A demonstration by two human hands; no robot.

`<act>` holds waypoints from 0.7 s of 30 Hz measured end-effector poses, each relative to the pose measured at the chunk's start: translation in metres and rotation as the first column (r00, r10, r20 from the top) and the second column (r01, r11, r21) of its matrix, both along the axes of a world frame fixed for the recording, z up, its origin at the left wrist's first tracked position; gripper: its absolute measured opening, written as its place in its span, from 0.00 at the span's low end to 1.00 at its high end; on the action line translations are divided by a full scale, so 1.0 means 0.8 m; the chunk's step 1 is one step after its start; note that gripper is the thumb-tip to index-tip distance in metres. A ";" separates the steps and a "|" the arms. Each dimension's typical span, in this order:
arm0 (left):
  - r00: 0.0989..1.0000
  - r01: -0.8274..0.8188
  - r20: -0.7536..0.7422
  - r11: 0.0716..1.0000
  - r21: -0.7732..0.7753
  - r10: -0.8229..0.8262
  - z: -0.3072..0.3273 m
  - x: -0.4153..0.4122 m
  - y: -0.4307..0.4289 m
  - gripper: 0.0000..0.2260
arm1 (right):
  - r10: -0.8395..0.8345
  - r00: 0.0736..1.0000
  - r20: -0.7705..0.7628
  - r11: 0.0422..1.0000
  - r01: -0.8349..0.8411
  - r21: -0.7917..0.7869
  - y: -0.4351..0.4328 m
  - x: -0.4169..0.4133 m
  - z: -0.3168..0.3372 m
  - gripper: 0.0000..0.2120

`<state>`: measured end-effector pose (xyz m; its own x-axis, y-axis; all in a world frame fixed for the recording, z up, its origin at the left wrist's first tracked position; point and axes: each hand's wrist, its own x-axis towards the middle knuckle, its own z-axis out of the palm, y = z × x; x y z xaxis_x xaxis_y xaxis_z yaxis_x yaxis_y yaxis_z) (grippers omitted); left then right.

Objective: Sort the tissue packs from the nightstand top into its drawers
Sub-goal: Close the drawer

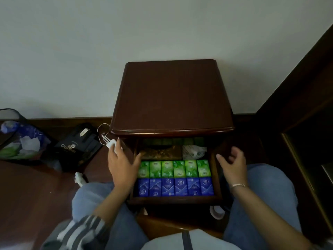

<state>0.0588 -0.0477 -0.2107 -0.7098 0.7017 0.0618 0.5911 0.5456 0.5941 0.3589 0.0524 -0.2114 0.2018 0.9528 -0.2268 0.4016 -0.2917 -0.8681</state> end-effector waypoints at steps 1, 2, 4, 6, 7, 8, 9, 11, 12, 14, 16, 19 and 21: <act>0.968 -0.091 0.231 0.995 -0.042 0.098 -0.007 0.012 -0.019 0.36 | -0.043 0.990 -0.133 0.989 0.023 -0.149 -0.022 0.002 -0.002 0.23; 0.831 -0.183 0.510 0.974 -0.131 0.224 -0.012 0.023 -0.036 0.34 | -0.113 0.959 -0.259 0.944 0.022 -0.329 -0.042 0.004 -0.004 0.19; 0.301 -0.227 0.864 0.911 -0.345 0.402 -0.015 0.044 -0.065 0.29 | -0.306 0.852 -0.424 0.751 -0.057 -0.657 -0.072 0.010 -0.009 0.18; -0.012 -0.150 0.889 0.879 -0.453 0.457 -0.015 0.059 -0.086 0.29 | -0.476 0.749 -0.461 0.561 -0.145 -0.815 -0.092 0.019 -0.018 0.23; -0.095 -0.138 0.879 0.868 -0.477 0.468 -0.013 0.065 -0.094 0.30 | -0.544 0.707 -0.452 0.496 -0.164 -0.853 -0.098 0.021 -0.023 0.26; -0.166 -0.145 0.873 0.864 -0.482 0.459 -0.011 0.069 -0.098 0.30 | -0.592 0.678 -0.435 0.450 -0.170 -0.877 -0.102 0.021 -0.027 0.28; -0.226 -0.165 0.872 0.865 -0.474 0.435 -0.009 0.072 -0.100 0.27 | -0.614 0.667 -0.422 0.425 -0.171 -0.889 -0.104 0.021 -0.032 0.29; -0.279 -0.217 0.881 0.869 -0.445 0.382 -0.006 0.080 -0.099 0.24 | -0.607 0.673 -0.424 0.423 -0.178 -0.888 -0.105 0.018 -0.037 0.26; -0.281 -0.239 0.890 0.872 -0.428 0.360 -0.007 0.081 -0.097 0.25 | -0.596 0.676 -0.434 0.432 -0.186 -0.883 -0.103 0.016 -0.039 0.26; -0.293 -0.272 0.904 0.879 -0.391 0.311 -0.012 0.079 -0.092 0.30 | -0.605 0.658 -0.448 0.441 -0.193 -0.877 -0.097 0.014 -0.043 0.32; -0.365 -0.302 0.896 0.878 -0.372 0.254 -0.016 0.073 -0.085 0.33 | -0.622 0.624 -0.473 0.453 -0.207 -0.867 -0.085 0.012 -0.044 0.39; -0.439 -0.360 0.874 0.850 -0.383 0.208 -0.027 0.062 -0.072 0.37 | -0.682 0.570 -0.458 0.448 -0.170 -0.878 -0.062 0.006 -0.048 0.42; -0.442 -0.395 0.877 0.837 -0.377 0.187 -0.037 0.056 -0.059 0.38 | -0.712 0.532 -0.458 0.445 -0.164 -0.881 -0.044 0.001 -0.052 0.43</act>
